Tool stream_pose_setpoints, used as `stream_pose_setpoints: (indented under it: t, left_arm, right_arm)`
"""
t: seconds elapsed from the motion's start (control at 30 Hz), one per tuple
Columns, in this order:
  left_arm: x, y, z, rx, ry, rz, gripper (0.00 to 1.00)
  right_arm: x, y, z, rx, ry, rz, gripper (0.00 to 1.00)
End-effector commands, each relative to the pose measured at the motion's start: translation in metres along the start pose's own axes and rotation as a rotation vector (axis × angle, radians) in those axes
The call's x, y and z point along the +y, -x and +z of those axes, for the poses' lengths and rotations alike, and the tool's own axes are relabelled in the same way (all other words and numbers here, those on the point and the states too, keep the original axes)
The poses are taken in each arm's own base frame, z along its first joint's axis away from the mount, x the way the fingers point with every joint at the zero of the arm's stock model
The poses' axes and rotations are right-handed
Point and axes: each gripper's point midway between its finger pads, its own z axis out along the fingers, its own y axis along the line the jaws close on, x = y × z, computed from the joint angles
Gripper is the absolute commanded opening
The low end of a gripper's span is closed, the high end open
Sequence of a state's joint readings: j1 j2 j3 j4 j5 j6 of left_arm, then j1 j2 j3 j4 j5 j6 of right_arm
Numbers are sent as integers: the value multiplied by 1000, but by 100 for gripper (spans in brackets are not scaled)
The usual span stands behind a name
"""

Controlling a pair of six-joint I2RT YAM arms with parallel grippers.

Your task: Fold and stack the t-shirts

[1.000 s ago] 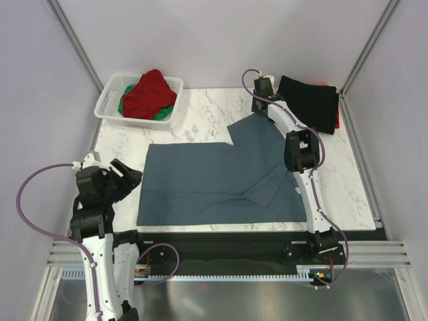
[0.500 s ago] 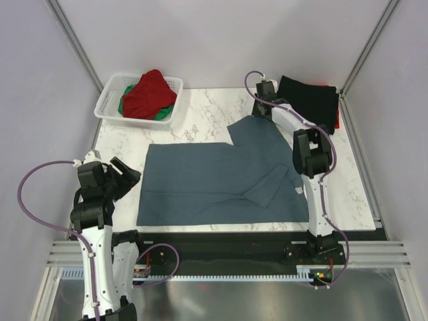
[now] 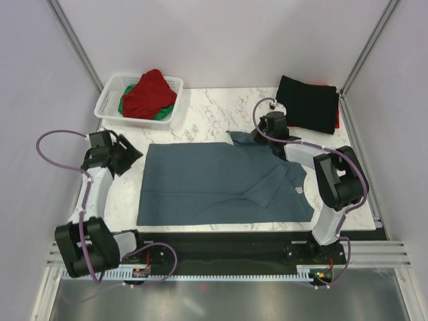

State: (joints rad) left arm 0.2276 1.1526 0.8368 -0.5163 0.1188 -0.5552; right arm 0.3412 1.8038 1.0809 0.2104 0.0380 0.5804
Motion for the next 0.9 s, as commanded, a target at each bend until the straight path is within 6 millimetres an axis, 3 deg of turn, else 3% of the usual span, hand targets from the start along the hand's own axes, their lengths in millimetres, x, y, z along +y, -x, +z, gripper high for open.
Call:
stream_pose_setpoints:
  t: [0.0, 0.07, 0.1, 0.17, 0.33, 0.53, 0.6, 0.87]
  left_arm:
    - [-50, 67, 18, -190, -172, 34, 72]
    - [-56, 79, 31, -210, -184, 32, 71]
    - [-52, 76, 52, -180, -166, 27, 71]
    - [-54, 84, 71, -187, -156, 22, 68]
    - [-46, 64, 132, -76, -107, 19, 66]
    - [-60, 59, 163, -58, -84, 111, 65]
    - [-54, 49, 176, -26, -48, 141, 65]
    - [-54, 35, 185, 61, -16, 150, 57]
  right_arm:
    - [13, -1, 7, -77, 123, 9, 0]
    - [12, -8, 6, -69, 143, 21, 0]
    - [19, -5, 5, -88, 176, 28, 0]
    - [25, -12, 8, -64, 221, 43, 0]
    - [24, -19, 14, -34, 226, 46, 0]
    - [26, -23, 15, -19, 241, 51, 0]
    - [26, -24, 16, -15, 238, 53, 0]
    - [17, -26, 19, -4, 218, 76, 0]
